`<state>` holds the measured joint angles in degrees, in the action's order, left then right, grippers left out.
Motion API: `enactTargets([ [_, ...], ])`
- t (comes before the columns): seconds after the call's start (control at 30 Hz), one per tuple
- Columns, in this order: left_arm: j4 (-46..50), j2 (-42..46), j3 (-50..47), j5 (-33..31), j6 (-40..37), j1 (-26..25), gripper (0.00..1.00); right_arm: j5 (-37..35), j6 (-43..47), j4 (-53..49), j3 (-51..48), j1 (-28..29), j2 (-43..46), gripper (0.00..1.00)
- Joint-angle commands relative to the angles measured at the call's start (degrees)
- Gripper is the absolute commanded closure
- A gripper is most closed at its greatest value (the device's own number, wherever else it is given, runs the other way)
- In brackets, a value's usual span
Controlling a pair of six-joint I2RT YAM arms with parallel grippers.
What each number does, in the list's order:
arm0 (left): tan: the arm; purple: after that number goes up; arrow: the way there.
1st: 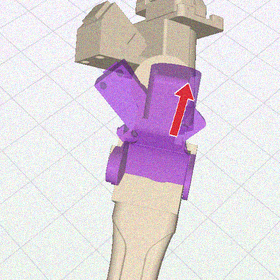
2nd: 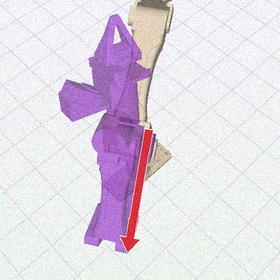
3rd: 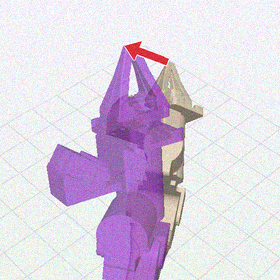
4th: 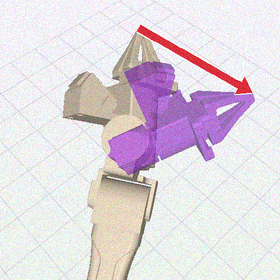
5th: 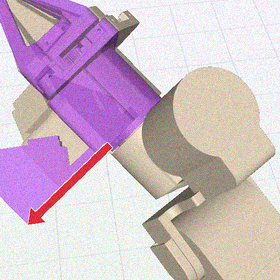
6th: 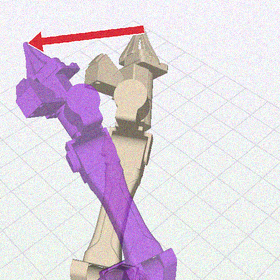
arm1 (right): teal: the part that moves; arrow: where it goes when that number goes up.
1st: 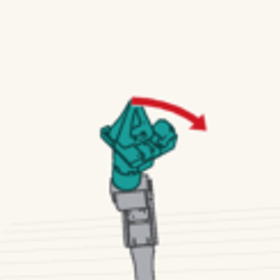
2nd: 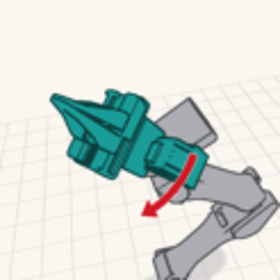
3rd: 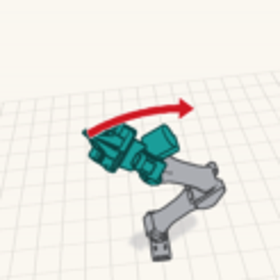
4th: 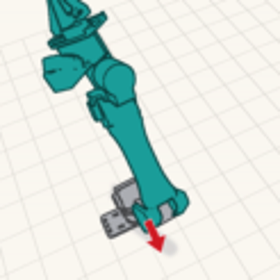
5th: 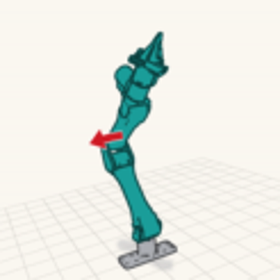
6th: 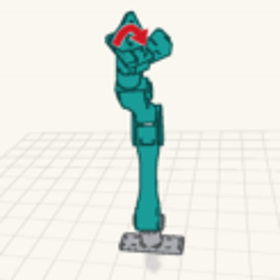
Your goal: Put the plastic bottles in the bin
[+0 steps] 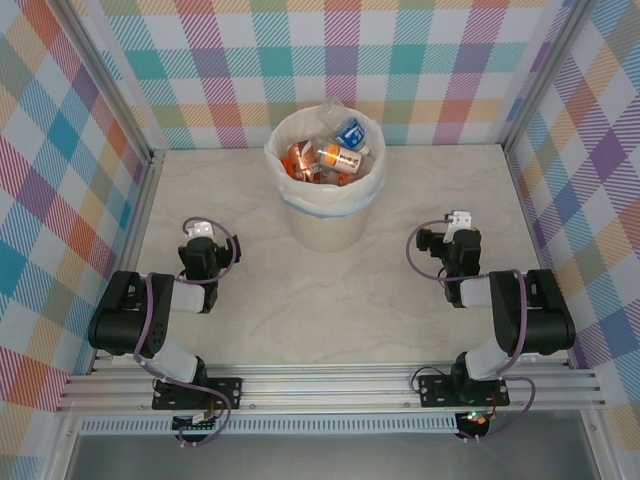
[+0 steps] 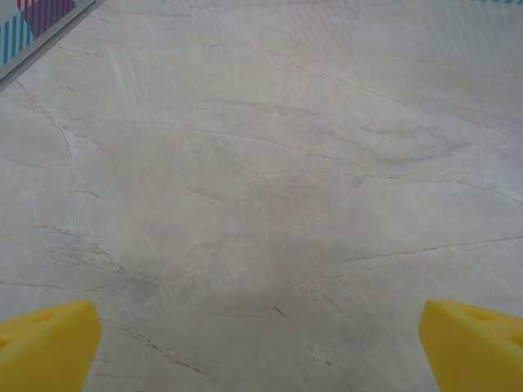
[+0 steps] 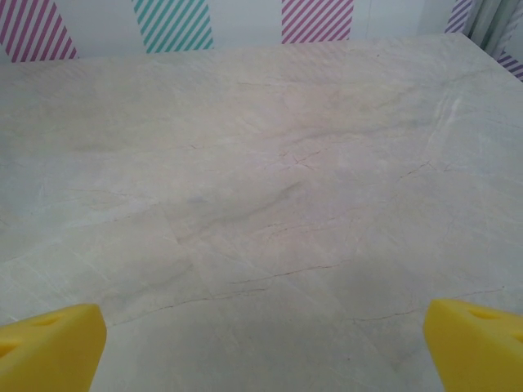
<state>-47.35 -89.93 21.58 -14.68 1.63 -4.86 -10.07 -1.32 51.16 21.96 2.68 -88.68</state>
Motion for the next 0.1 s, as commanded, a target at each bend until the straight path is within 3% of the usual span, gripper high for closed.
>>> enactTargets([
  [0.0,-1.87,0.21,0.96,-0.77,-1.10,-0.59,0.00,-0.51,-1.13,-0.04,-0.07,-0.22,0.53,0.00],
  [0.07,-2.16,0.28,0.84,-0.75,-1.11,-0.61,0.00,-0.51,-1.15,-0.03,-0.07,-0.25,0.49,0.00],
])
